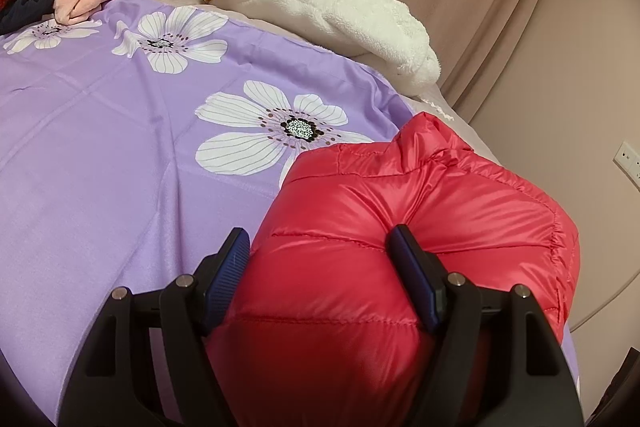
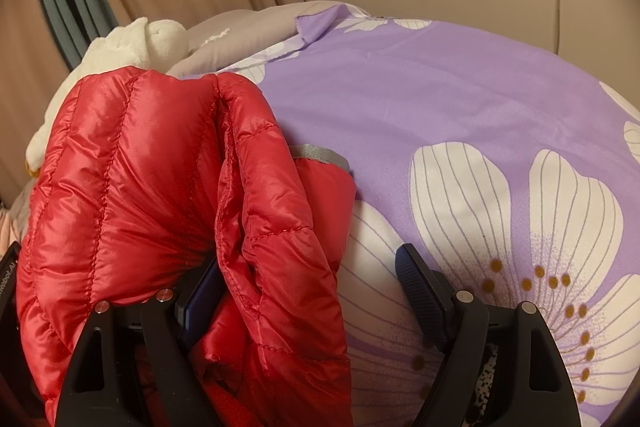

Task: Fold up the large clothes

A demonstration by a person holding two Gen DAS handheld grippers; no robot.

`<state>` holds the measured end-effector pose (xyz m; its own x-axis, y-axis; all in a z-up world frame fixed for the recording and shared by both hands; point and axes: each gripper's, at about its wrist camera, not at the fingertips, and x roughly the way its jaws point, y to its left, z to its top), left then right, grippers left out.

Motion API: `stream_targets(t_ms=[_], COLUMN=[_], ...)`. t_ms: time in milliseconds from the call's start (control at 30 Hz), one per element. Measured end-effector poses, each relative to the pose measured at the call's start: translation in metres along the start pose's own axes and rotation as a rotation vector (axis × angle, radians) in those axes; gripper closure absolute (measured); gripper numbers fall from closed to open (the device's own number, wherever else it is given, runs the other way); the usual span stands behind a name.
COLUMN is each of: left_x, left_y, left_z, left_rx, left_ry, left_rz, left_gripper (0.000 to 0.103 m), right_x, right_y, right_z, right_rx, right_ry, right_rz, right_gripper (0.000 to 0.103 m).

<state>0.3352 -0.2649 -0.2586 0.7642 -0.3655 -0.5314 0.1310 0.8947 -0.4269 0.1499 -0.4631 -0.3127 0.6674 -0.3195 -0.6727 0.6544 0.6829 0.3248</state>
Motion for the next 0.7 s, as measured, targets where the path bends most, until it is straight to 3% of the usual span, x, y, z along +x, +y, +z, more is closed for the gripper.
stream_targets(t_ms=[700], left_x=[0.0002], left_y=[-0.0008], left_z=[0.0001], left_rx=[0.000], left_ry=[-0.002], left_rz=[0.000], left_gripper=[0.029], right_x=[0.0023], right_y=[-0.0014], right_z=[0.0012], right_rx=[0.008], right_ry=[0.000], right_rz=[0.012], right_gripper=[0.022])
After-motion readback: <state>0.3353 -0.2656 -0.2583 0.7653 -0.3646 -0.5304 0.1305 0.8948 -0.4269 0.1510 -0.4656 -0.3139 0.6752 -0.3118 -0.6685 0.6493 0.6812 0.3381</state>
